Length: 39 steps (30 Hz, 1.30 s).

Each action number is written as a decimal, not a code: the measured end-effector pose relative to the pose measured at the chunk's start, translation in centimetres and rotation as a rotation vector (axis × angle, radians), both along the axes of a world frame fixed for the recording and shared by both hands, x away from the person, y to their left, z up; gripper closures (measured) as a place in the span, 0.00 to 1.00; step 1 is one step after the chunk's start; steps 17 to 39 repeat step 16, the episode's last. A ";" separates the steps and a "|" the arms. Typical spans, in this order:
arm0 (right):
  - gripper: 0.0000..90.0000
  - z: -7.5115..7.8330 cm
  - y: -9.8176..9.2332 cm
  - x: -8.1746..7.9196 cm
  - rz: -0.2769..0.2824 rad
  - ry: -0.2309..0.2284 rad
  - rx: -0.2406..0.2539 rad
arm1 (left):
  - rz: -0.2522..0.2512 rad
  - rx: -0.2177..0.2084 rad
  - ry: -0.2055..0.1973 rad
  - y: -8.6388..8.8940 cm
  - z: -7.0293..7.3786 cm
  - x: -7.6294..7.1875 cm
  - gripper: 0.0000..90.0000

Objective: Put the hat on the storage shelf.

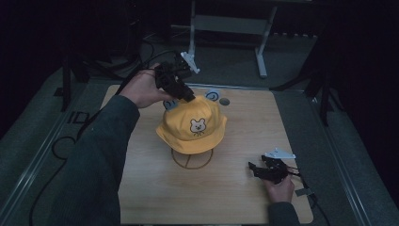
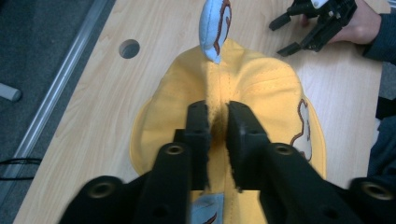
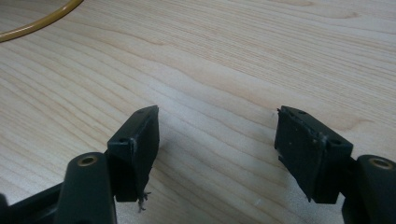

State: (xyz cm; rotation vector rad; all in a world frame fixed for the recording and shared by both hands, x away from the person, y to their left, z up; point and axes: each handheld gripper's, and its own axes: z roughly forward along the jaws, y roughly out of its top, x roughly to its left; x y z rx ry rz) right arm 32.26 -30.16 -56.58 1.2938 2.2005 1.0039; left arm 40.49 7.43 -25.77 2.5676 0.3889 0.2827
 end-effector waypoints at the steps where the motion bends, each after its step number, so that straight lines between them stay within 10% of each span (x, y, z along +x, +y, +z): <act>1: 0.34 0.0 0.0 0.0 0.000 0.000 0.000 | 0.004 -0.003 -0.003 0.1 0.0 0.0 0.78; 16: 0.34 0.0 0.0 0.0 0.000 -0.001 0.001 | 0.165 -0.078 -0.107 4.0 0.2 0.2 0.63; 39: 0.34 0.0 0.0 0.0 0.000 -0.001 0.001 | 0.165 -0.078 -0.107 4.0 0.2 0.2 0.63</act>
